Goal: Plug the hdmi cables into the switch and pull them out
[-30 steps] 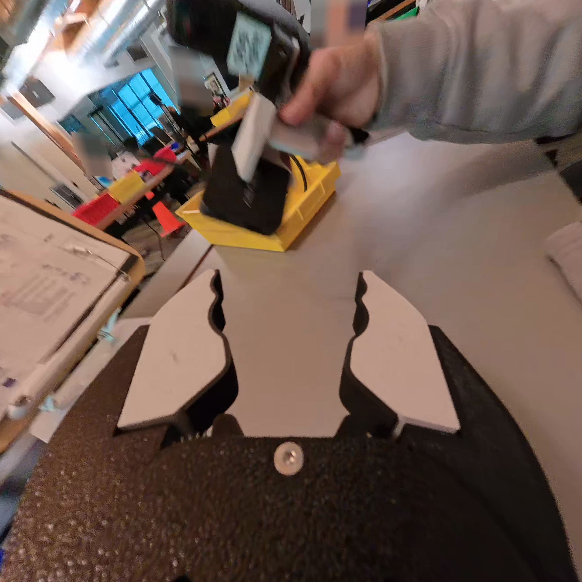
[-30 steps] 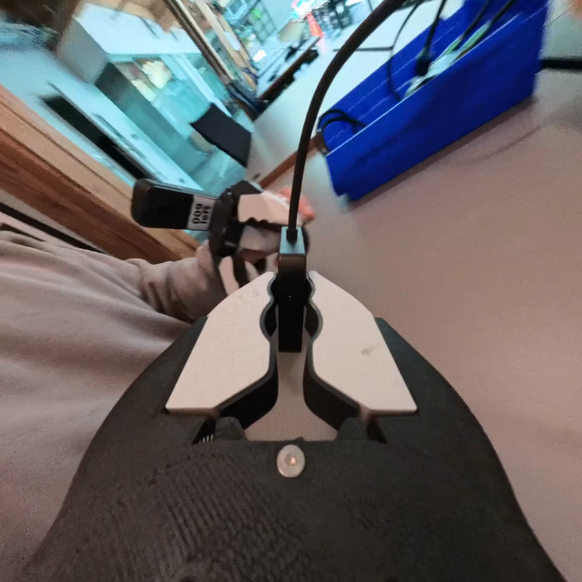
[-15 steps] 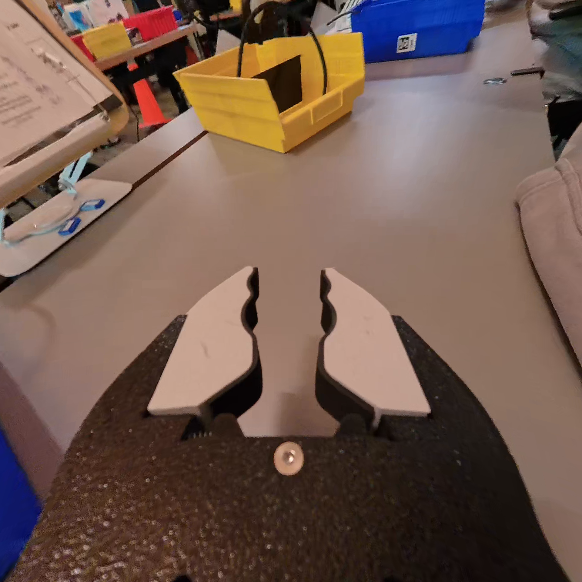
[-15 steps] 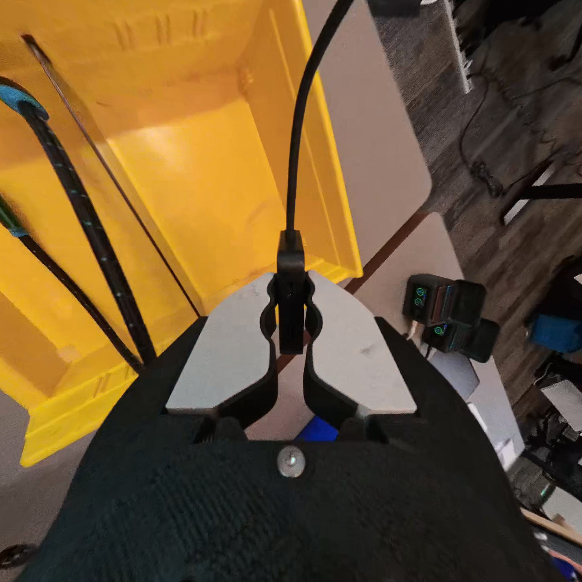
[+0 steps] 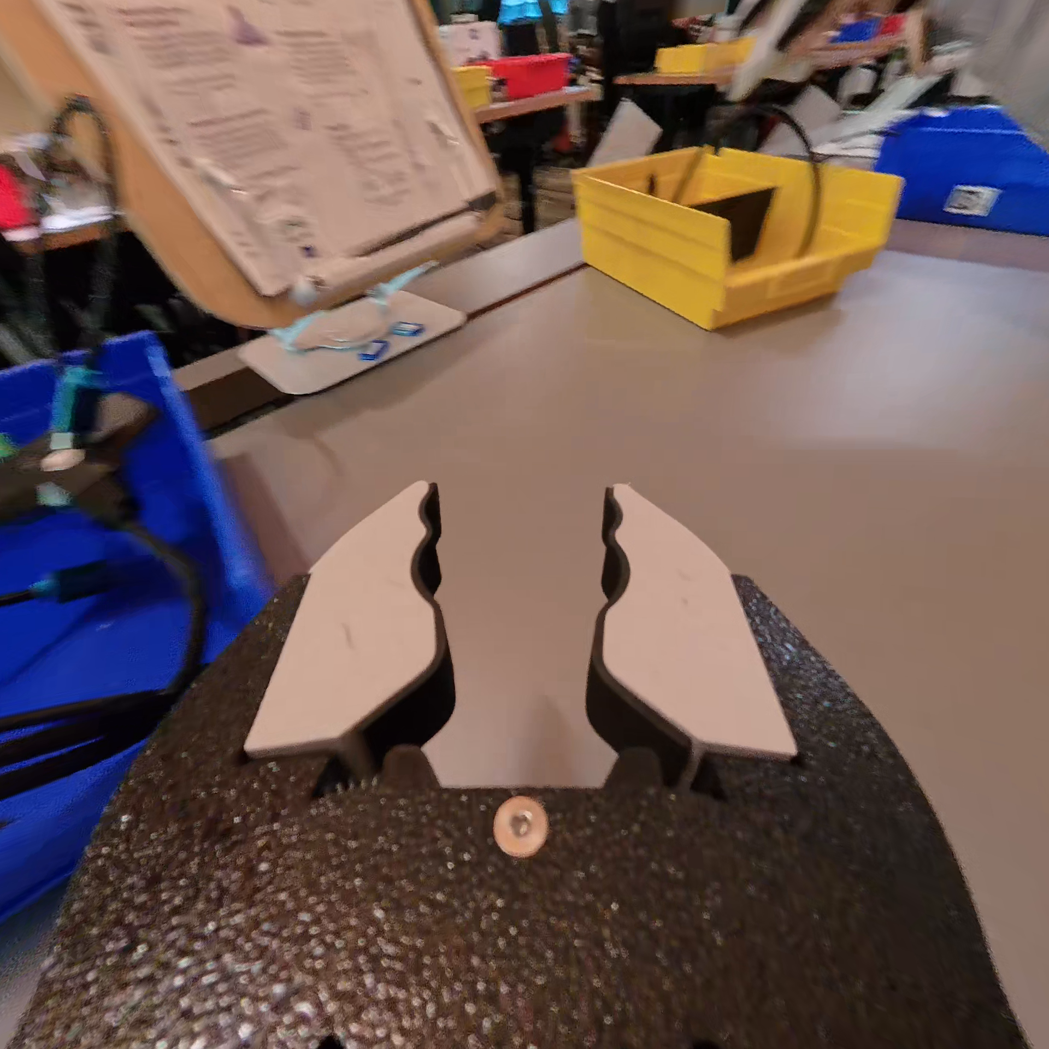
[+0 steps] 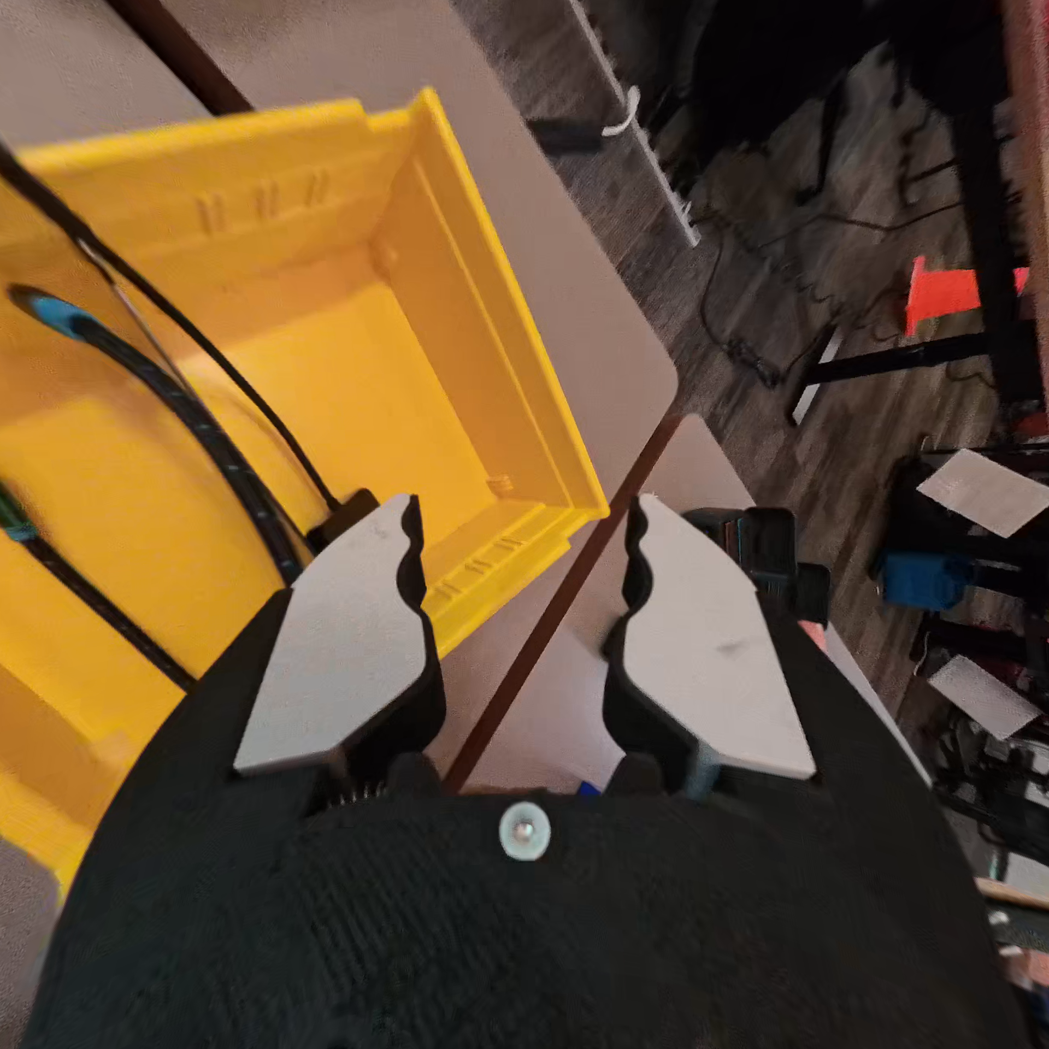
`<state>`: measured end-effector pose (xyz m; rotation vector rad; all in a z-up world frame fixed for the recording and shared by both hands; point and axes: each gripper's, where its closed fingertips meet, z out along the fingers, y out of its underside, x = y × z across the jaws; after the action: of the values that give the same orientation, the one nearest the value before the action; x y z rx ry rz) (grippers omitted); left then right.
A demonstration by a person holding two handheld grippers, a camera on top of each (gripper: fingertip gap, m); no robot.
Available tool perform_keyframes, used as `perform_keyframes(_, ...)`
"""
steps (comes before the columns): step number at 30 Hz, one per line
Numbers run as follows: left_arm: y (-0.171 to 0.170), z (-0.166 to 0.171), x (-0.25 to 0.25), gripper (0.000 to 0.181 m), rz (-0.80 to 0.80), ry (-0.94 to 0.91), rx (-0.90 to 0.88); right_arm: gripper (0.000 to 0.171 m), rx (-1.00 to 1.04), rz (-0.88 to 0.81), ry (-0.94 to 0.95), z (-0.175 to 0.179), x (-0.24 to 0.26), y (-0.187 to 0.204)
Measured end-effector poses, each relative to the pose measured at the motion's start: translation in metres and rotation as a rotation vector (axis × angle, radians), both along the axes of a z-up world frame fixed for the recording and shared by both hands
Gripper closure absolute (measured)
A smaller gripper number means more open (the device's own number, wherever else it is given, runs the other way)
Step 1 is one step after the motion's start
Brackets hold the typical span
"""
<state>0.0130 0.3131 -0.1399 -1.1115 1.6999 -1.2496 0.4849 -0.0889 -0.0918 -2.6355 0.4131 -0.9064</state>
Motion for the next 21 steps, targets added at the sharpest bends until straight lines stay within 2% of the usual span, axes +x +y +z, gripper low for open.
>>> perform_keyframes(2, 0.029, 0.013, 0.005, 0.127, 0.103, -0.019, 0.002, 0.103, 0.133, 0.033, -0.034, 0.019, -0.032, 0.013)
perform_keyframes(4, 0.064, 0.023, 0.013, 0.124, 0.202, -0.016, 0.008, 0.103, 0.261, 0.137, -0.004, 0.025, -0.08, 0.034)
perform_keyframes(6, 0.104, 0.028, 0.024, 0.124, 0.326, 0.027, -0.011, 0.103, 0.342, 0.258, 0.033, 0.021, -0.132, 0.051)
perform_keyframes(8, 0.147, 0.021, 0.038, 0.114, 0.491, 0.156, -0.09, 0.104, 0.386, 0.319, 0.053, 0.011, -0.176, 0.061)
perform_keyframes(10, 0.171, 0.013, 0.058, 0.116, 0.557, 0.239, -0.175, 0.104, 0.43, 0.347, 0.088, -0.004, -0.213, 0.072)
perform_keyframes(13, 0.188, -0.01, 0.091, 0.116, 0.587, 0.359, -0.222, 0.103, 0.457, 0.389, 0.139, -0.027, -0.259, 0.086)
perform_keyframes(17, 0.192, -0.051, 0.12, 0.118, 0.607, 0.543, -0.255, 0.098, 0.459, 0.41, 0.163, -0.049, -0.296, 0.095)
perform_keyframes(18, 0.193, -0.058, 0.124, 0.123, 0.619, 0.563, -0.264, 0.098, 0.45, 0.398, 0.164, -0.053, -0.299, 0.094)
perform_keyframes(20, 0.19, -0.067, 0.132, 0.155, 0.605, 0.593, -0.279, 0.098, 0.44, 0.379, 0.176, -0.061, -0.306, 0.092)
perform_keyframes(21, 0.19, -0.068, 0.133, 0.155, 0.6, 0.59, -0.266, 0.098, 0.445, 0.376, 0.185, -0.064, -0.309, 0.092)
